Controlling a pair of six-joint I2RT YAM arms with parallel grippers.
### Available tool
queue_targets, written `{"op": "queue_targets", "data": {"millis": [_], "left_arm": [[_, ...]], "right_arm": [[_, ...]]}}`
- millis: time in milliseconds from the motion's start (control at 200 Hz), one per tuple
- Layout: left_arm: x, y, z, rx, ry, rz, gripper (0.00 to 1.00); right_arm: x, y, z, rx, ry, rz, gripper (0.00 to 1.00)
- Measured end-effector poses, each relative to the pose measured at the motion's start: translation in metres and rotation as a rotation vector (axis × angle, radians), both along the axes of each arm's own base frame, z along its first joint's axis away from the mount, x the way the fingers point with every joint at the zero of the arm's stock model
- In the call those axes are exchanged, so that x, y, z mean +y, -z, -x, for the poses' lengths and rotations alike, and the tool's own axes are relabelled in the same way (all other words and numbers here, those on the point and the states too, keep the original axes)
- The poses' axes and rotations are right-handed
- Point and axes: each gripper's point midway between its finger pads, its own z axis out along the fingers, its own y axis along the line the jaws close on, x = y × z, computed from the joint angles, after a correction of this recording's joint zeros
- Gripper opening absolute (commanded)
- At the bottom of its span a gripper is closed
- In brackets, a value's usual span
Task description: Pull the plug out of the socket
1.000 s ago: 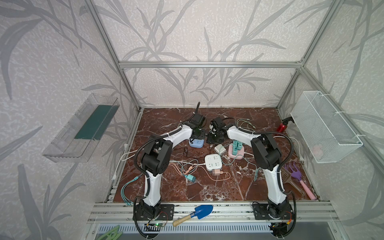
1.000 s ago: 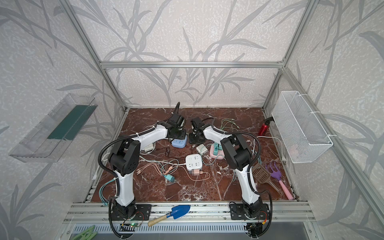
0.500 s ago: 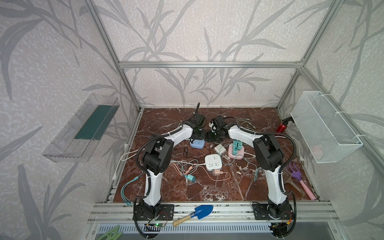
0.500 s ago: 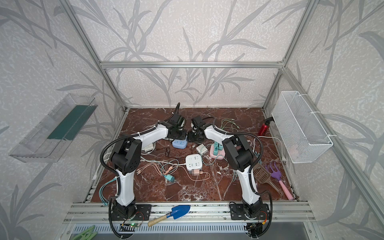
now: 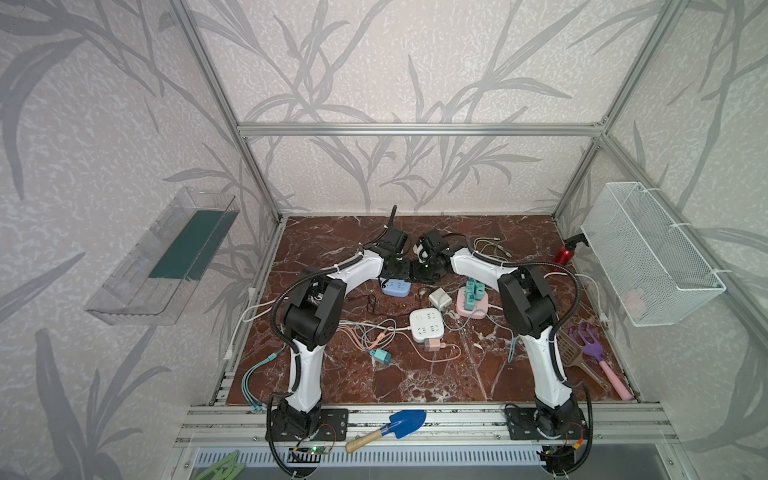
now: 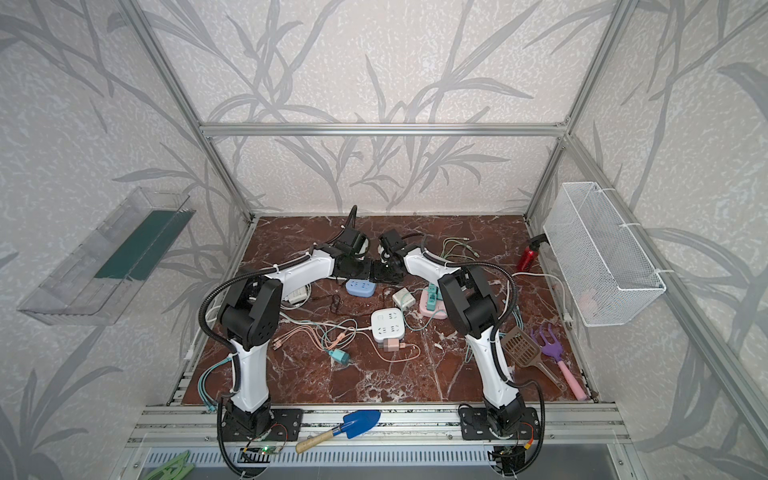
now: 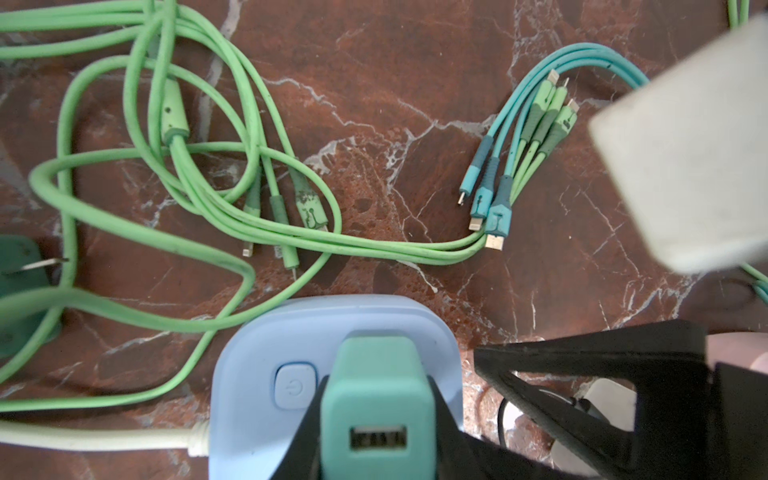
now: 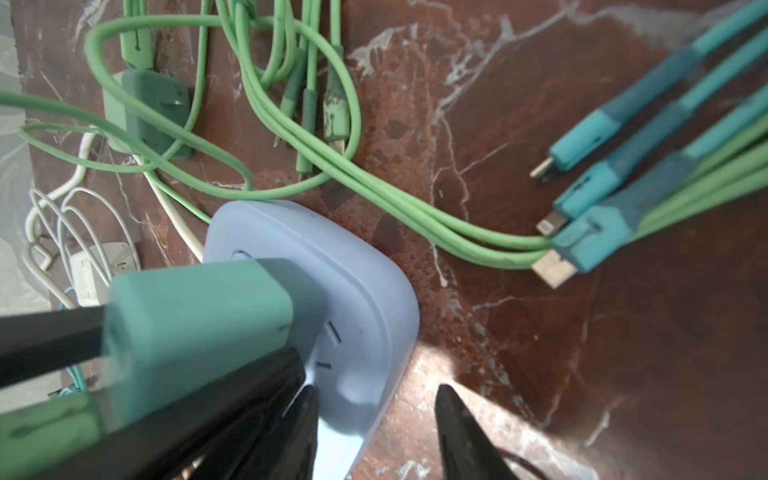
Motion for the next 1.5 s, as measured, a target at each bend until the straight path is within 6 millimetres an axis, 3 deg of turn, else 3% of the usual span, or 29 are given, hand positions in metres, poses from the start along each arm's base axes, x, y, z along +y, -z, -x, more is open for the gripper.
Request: {"op": "queue_targets", "data": {"millis": [295,570,860,995,1130,1260,1500], "left_arm": [[0.003,-0.005,0.002,-0.017,-0.004,0.013,0.00],[0.001,-0.046,-0.007,-0.139,0.031,0.031,0.00],[0.012,-0.044,-0.014,-0.117,0.022,0.075,0.00],[0.021,-0.039,-0.033,-0.099,0.008,0.161,0.02],[0.026,-0.027,-0.049,-0.067,-0.011,0.256,0.06],[0.023,-0.013,-0.057,-0.021,-0.013,0.313,0.17],[0.014,-0.008,-0.055,0.037,-0.007,0.360,0.53]], "right_arm": [[0.000,0.000,-0.005,-0.029,-0.048,0.079,0.43],[0.000,0.001,-0.005,-0.038,-0.054,0.117,0.43],[-0.002,0.001,-0.003,-0.069,-0.021,0.024,0.58],[-0.005,0.000,0.004,-0.069,-0.023,-0.018,0.67],[-0.004,-0.003,0.013,-0.068,-0.038,-0.049,0.70],[-0.006,-0.025,0.021,-0.093,-0.049,-0.084,0.72],[-0.015,-0.102,0.031,-0.245,-0.051,-0.160,0.75]]}}
